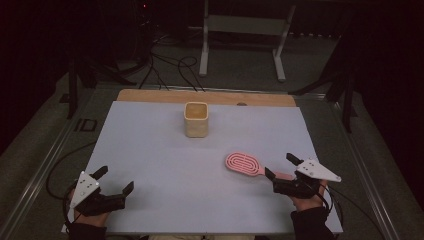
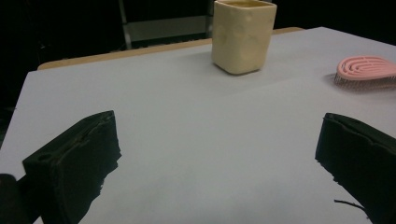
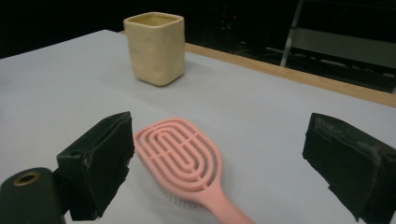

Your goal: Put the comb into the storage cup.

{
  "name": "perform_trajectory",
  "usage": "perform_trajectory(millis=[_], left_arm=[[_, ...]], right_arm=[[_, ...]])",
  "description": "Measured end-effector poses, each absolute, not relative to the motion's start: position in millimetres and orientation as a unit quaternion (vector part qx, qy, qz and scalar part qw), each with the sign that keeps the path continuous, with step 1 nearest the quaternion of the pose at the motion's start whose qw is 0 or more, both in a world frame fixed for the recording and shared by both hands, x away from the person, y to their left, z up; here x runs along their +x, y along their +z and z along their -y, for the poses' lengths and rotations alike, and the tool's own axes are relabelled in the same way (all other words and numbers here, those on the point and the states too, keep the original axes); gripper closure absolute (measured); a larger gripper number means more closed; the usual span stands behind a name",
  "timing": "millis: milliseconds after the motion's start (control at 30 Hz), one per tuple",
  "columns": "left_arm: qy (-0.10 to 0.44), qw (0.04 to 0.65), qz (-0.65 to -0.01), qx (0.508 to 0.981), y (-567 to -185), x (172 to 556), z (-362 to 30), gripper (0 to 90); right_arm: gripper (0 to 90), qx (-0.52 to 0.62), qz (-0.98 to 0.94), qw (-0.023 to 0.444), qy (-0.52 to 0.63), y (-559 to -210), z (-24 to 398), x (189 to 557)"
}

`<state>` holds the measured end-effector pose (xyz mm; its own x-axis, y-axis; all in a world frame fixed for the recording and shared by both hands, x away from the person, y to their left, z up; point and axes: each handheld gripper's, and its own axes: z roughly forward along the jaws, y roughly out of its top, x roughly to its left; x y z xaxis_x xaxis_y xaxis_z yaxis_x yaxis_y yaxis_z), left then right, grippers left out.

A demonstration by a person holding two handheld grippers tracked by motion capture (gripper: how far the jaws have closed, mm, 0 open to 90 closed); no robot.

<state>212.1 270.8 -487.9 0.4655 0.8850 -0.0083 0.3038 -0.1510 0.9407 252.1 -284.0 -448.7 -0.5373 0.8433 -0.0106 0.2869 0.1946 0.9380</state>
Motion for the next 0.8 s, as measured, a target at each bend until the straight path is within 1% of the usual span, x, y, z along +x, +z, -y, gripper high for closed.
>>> perform_trajectory(millis=[133, 533, 667, 800], left_arm=[[0.296, 0.494, -0.425, 0.699, -488.0, 211.9, -270.1, 0.1], [0.299, 0.490, -0.425, 0.700, -488.5, 212.1, -269.0, 0.1], [0.300, 0.493, -0.423, 0.699, -487.5, 211.6, -269.1, 0.1], [0.300, 0.493, -0.422, 0.699, -487.3, 212.1, -269.1, 0.1]], right_arm=[[8.7, 0.402, -0.723, 0.266, 0.494, -443.9, 288.7, 267.1], [8.8, 0.406, -0.732, 0.273, 0.475, -433.4, 292.3, 286.2], [9.3, 0.422, -0.728, 0.268, 0.469, -436.3, 295.5, 290.3], [13.0, 0.435, -0.729, 0.262, 0.459, -445.2, 297.5, 291.8]])
